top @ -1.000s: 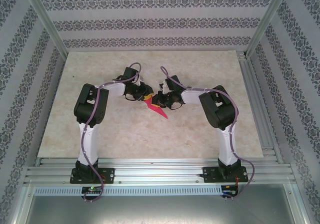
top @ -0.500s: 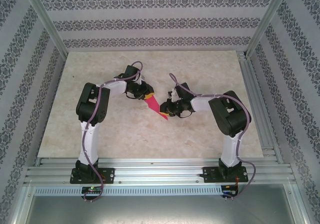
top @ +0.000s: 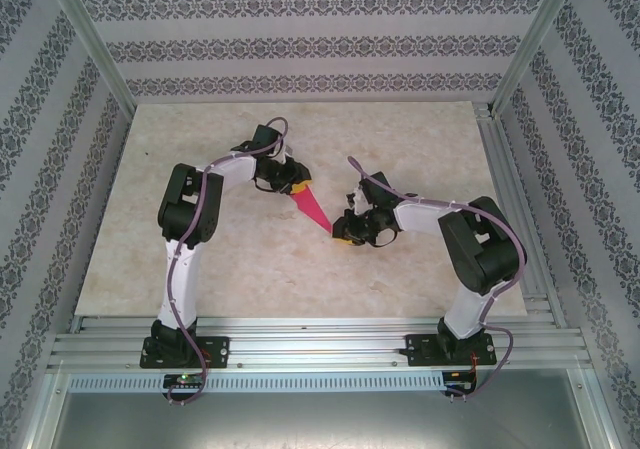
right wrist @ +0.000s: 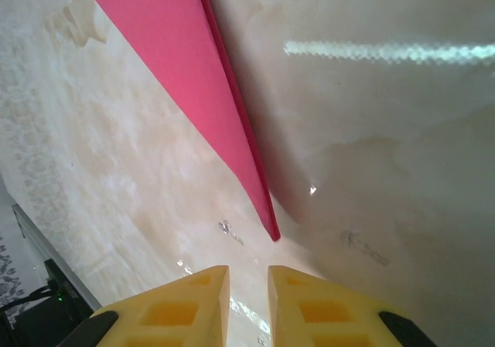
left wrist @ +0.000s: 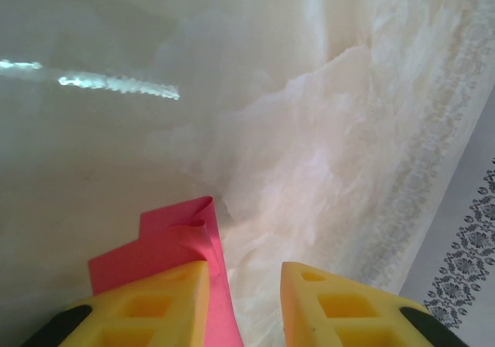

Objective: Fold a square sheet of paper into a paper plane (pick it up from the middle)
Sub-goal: Fold the wing for the fifth time at the center of the table, then move the paper plane to the center of the table.

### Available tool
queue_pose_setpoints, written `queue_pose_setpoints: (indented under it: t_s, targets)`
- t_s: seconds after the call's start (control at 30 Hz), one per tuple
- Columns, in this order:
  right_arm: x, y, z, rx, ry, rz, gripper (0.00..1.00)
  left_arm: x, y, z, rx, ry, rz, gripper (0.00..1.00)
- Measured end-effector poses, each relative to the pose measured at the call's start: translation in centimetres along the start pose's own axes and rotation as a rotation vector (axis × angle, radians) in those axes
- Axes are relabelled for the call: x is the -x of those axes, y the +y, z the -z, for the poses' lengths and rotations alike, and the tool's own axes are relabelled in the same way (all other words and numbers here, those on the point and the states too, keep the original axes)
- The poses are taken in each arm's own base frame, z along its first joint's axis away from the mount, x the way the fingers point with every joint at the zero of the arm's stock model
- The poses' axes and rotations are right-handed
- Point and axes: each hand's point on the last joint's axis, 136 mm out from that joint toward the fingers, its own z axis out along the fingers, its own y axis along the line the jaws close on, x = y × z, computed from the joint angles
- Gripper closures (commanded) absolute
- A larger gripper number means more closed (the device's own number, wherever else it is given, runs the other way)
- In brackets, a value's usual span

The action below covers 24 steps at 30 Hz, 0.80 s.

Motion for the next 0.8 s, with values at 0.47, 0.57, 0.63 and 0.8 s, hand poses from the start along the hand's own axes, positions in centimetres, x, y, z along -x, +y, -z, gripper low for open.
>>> queue_pose_setpoints:
  t_s: [0.47, 0.57, 0.63, 0.8]
  targets:
    - [3.7, 8.3, 6.9, -0.133, -0.231, 0.406, 0.68, 0.7, -7.2, 6.3, -0.088, -0.095, -0.079, 0.28]
    - [3.9, 10.1, 5.3, -0.188, -0.207, 0.501, 0.65, 1.2, -9.3, 11.2, -0.105, -0.209, -0.115, 0.28]
    - [4.2, 10.6, 3.8, -0.238, -0.187, 0.548, 0.65, 1.6, -9.1, 14.4, -0.103, -0.286, -0.106, 0.28]
    - [5.2, 11.6, -0.9, -0.341, -0.099, 0.651, 0.65, 2.4, -0.9, 19.1, -0.016, -0.425, 0.076, 0.28]
